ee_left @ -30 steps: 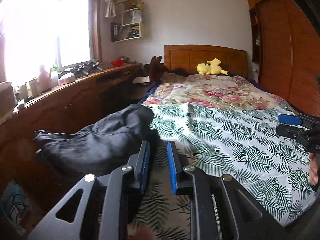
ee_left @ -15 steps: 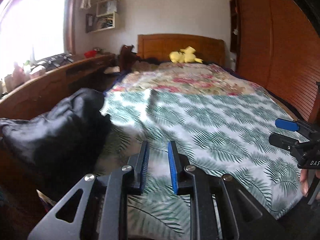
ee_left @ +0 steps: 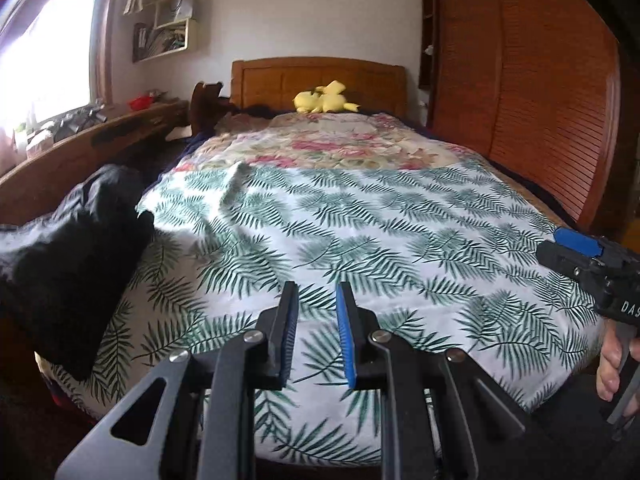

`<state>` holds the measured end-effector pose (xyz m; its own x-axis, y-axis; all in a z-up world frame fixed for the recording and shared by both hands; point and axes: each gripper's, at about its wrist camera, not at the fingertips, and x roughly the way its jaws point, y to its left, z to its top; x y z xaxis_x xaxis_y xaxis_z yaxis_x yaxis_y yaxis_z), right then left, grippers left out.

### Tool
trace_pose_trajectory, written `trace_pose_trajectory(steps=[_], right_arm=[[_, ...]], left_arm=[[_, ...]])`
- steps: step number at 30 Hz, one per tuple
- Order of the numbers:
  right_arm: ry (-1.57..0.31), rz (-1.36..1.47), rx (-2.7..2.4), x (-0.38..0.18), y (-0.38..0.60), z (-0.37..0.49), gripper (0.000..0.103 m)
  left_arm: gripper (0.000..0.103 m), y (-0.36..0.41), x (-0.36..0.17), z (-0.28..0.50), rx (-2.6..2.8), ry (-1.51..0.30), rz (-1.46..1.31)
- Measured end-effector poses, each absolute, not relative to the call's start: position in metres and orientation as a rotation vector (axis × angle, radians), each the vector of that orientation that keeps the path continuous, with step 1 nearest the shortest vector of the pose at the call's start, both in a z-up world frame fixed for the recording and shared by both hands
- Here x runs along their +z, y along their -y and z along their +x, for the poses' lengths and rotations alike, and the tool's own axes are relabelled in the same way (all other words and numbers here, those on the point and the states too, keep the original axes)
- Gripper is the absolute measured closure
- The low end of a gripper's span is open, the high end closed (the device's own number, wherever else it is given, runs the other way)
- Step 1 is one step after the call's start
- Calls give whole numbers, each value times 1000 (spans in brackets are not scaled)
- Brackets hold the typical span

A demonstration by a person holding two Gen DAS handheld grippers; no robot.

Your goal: Fold large clothes

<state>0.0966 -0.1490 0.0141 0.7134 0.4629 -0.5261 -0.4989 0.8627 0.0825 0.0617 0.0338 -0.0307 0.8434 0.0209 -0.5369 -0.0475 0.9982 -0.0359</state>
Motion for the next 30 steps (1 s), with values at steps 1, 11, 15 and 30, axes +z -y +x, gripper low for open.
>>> trace_pose_trajectory(steps=[1, 11, 15, 30], right_arm=[[-552, -60, 516, 18, 156, 93, 20], [-392, 15, 388, 77, 214, 49, 20], [-326, 37, 363, 100, 229, 31, 20], [-273, 53, 354, 113, 229, 12, 20]], left_arm=[[85, -28, -25, 60, 26, -556, -44], [85, -6, 41, 30, -24, -426, -39], [85, 0, 63, 12, -21, -370, -20], [85, 4, 76, -6, -14, -337, -8]])
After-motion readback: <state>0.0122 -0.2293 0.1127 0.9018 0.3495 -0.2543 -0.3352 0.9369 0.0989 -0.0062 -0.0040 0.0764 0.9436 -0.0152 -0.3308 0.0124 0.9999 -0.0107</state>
